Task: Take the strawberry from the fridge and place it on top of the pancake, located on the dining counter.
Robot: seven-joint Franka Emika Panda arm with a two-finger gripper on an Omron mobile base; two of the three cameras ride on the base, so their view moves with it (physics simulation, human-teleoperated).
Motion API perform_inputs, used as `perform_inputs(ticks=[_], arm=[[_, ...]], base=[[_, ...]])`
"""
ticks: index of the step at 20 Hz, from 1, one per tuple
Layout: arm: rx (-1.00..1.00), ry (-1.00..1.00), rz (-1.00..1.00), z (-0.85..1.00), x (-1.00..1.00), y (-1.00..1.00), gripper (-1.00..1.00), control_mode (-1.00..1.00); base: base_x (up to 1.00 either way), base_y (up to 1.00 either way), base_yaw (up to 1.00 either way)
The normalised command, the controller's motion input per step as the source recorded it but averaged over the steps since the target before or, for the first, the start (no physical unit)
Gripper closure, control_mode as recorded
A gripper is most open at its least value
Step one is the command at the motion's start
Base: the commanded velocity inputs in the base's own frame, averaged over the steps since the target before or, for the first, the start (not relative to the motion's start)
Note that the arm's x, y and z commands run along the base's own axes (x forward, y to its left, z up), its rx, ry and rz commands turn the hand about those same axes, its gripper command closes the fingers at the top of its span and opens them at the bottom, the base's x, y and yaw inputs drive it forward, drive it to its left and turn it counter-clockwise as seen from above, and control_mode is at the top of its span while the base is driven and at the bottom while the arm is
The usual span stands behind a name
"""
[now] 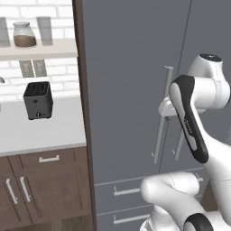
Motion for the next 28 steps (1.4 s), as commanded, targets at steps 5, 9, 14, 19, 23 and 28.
perform_inputs(ticks=[5,9,14,19,23,28], arm=[[0.0,-0.05,-0.09,-0.05,-0.34,0.15,-1.0,-1.0],[0.0,-0.09,-0.1,-0.04,-0.23,0.14,-1.0,-1.0],[0.0,-0.03,-0.06,0.0,-0.2,0.01,-1.0,1.0],[0.0,0.0,0.0,0.0,0.0,0.0,-1.0,1.0],[0.0,0.0,0.0,0.0,0.0,0.0,-1.0,1.0],[0.0,0.0,0.0,0.0,0.0,0.0,-1.0,1.0]], base=[[0.0,0.0,0.0],[0.0,0.0,0.0],[-0.07,-0.07,-0.01],[-0.22,-0.35,-0.05],[0.0,-0.34,-0.01],[0.08,-0.09,0.02]])
